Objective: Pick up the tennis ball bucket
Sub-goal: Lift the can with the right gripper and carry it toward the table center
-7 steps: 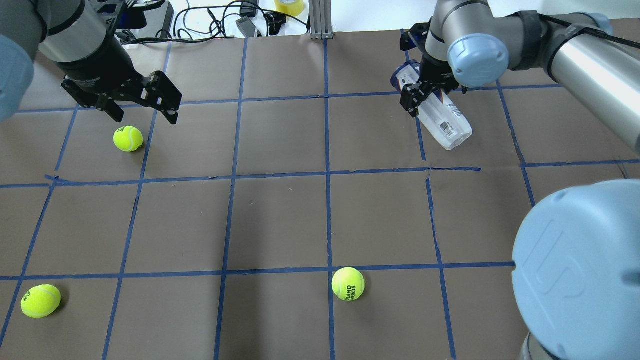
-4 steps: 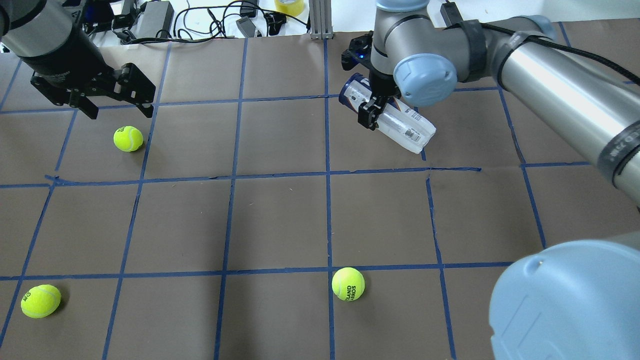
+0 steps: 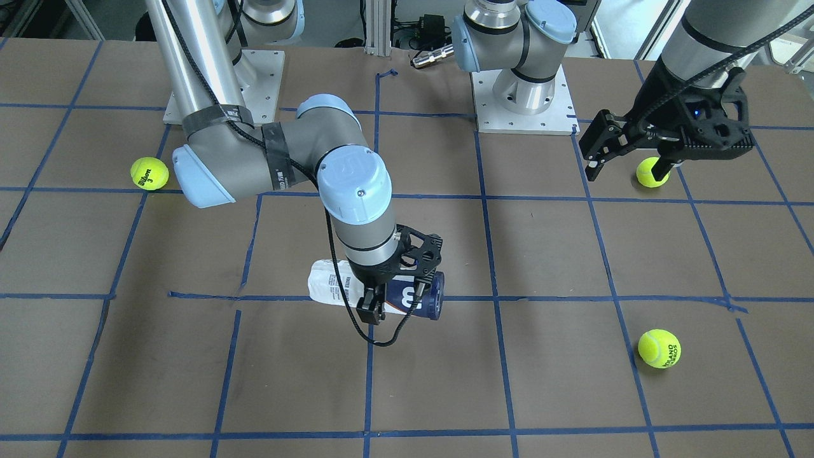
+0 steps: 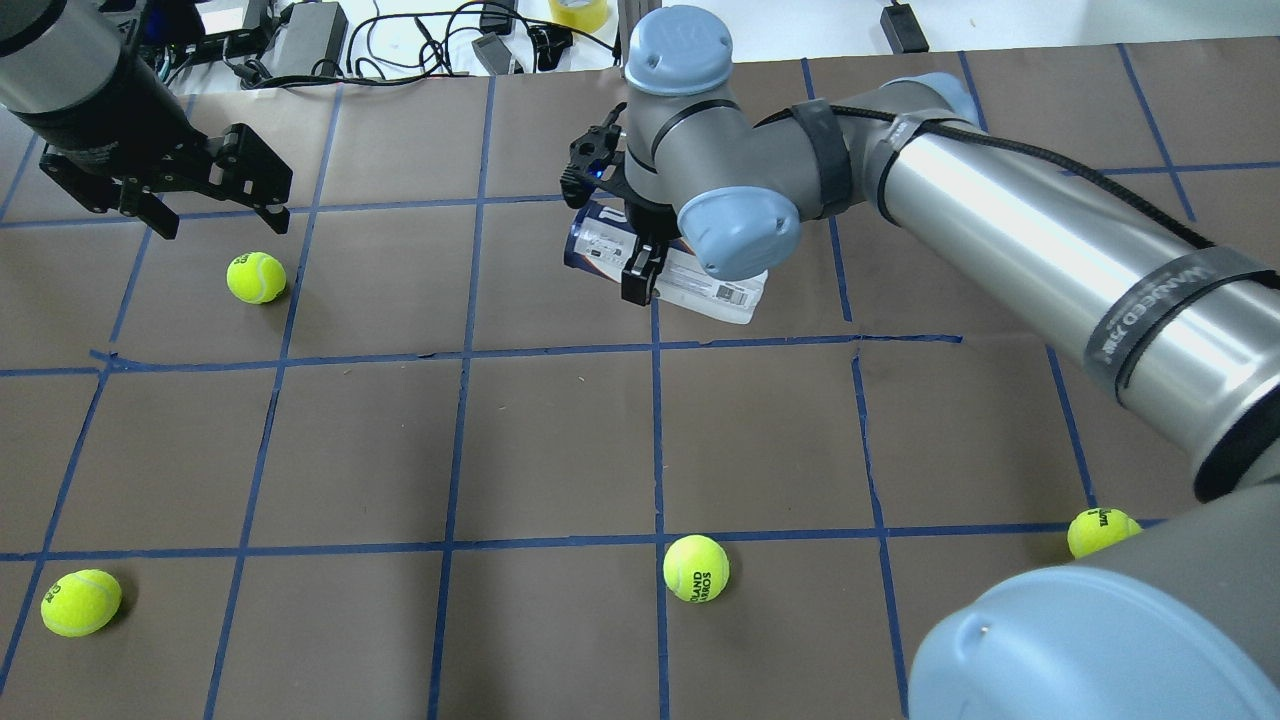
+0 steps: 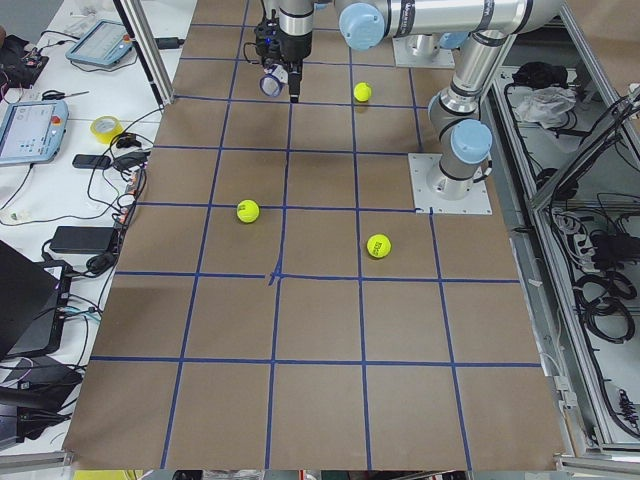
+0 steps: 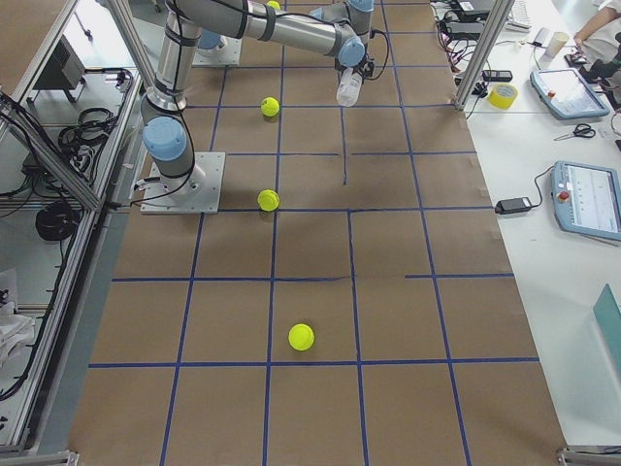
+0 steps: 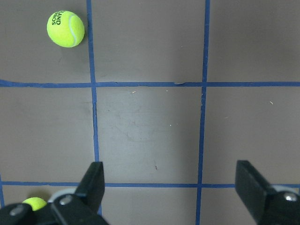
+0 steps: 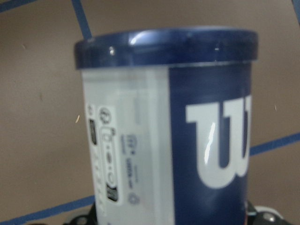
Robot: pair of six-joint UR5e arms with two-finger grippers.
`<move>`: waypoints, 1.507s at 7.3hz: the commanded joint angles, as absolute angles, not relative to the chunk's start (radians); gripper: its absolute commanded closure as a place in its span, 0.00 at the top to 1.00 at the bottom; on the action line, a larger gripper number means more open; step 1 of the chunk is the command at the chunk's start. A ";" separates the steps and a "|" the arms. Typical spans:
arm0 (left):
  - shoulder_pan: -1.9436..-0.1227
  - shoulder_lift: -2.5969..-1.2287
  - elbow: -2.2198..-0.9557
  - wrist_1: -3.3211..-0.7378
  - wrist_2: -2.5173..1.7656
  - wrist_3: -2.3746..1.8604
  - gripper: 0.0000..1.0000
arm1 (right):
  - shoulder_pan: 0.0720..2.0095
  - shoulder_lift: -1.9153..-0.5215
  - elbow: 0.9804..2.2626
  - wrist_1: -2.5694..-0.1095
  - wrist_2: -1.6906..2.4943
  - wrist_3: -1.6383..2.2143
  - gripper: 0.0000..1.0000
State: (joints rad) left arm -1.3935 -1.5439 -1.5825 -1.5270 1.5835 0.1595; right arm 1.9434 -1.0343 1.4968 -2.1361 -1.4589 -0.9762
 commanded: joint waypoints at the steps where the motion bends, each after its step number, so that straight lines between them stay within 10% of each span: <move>1: -1.393 -1.542 -1.585 -1.526 1.583 0.160 1.00 | 1.988 -0.982 1.499 -2.199 -1.443 -1.174 0.84; 11: -1.393 -1.543 -1.589 -1.526 1.585 0.158 1.00 | 2.065 -0.922 1.496 -2.214 -1.494 -1.066 0.84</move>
State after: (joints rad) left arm -1.3928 -1.5430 -1.5891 -1.5263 1.5846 0.1580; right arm 2.0647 -0.9238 1.4960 -2.2120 -1.4917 -1.0788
